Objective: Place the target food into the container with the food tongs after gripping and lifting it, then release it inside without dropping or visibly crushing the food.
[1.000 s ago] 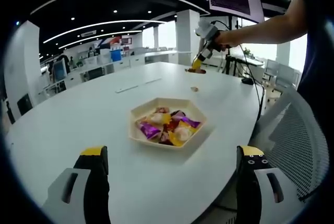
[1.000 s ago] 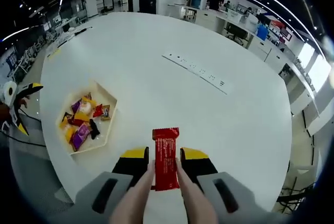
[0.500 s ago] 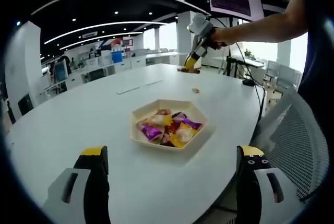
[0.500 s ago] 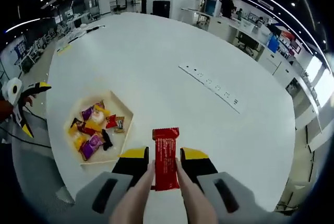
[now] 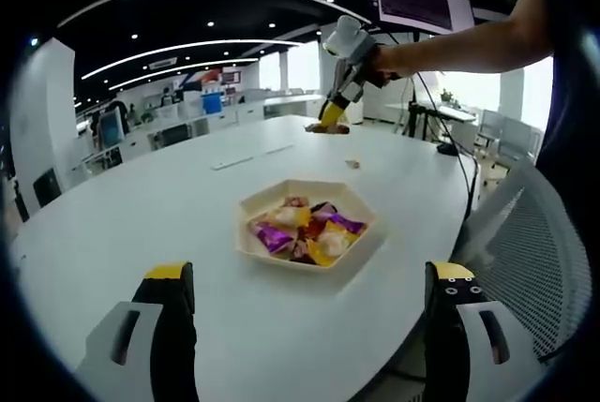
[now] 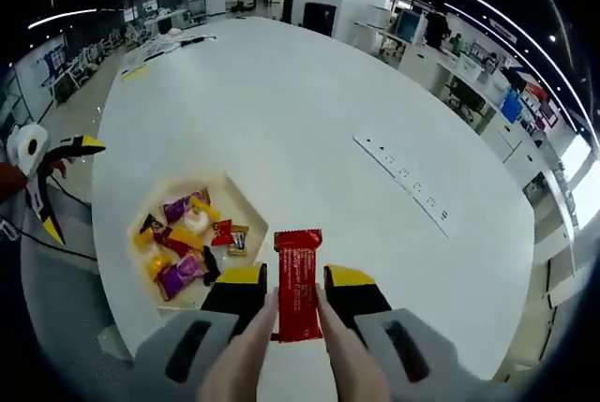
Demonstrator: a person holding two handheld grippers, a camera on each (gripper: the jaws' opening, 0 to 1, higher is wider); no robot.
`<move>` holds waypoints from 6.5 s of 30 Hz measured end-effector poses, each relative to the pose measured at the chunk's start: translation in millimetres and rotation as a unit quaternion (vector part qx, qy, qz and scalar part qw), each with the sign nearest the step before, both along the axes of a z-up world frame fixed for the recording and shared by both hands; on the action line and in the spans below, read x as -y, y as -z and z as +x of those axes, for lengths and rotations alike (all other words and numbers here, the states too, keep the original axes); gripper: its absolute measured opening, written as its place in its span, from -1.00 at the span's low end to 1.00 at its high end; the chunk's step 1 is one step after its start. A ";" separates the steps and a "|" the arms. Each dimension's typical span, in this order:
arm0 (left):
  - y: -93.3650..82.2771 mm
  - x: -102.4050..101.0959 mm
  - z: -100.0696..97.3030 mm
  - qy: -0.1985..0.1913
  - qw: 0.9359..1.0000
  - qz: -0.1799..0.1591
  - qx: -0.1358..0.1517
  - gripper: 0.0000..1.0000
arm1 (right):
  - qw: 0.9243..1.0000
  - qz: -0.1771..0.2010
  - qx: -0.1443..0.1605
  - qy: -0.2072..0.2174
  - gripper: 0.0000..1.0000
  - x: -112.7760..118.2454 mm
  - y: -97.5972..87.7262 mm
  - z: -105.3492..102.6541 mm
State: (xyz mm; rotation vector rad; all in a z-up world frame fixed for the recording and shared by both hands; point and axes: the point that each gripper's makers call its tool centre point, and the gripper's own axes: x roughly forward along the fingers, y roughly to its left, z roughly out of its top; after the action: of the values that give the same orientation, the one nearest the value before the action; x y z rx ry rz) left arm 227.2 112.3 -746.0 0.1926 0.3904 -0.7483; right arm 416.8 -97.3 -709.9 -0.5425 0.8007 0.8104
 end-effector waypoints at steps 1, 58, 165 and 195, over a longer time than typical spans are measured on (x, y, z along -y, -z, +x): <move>0.1 0.1 -0.1 0.000 1.000 0.000 0.000 0.99 | 1.000 0.001 0.000 -0.002 -0.53 -3.4 -0.4 -0.2; -12.8 3.5 -1.9 -0.006 1.000 -0.009 0.009 0.99 | 0.995 0.046 0.008 -0.084 -0.50 -73.7 -34.0 -21.2; 4.4 -7.9 7.9 -0.036 0.999 0.002 -0.027 0.99 | 0.992 0.035 -0.014 -0.119 -0.43 128.3 99.0 4.4; 4.1 -7.4 8.3 -0.035 0.999 -0.001 -0.030 0.99 | 0.998 0.015 -0.045 -0.051 -0.63 129.2 110.4 6.5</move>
State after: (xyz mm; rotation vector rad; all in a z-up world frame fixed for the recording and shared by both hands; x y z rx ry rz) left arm 235.5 119.7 -750.1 0.1532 0.4505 -0.6861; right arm 423.3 -226.5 -820.3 -0.5267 0.8477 0.9437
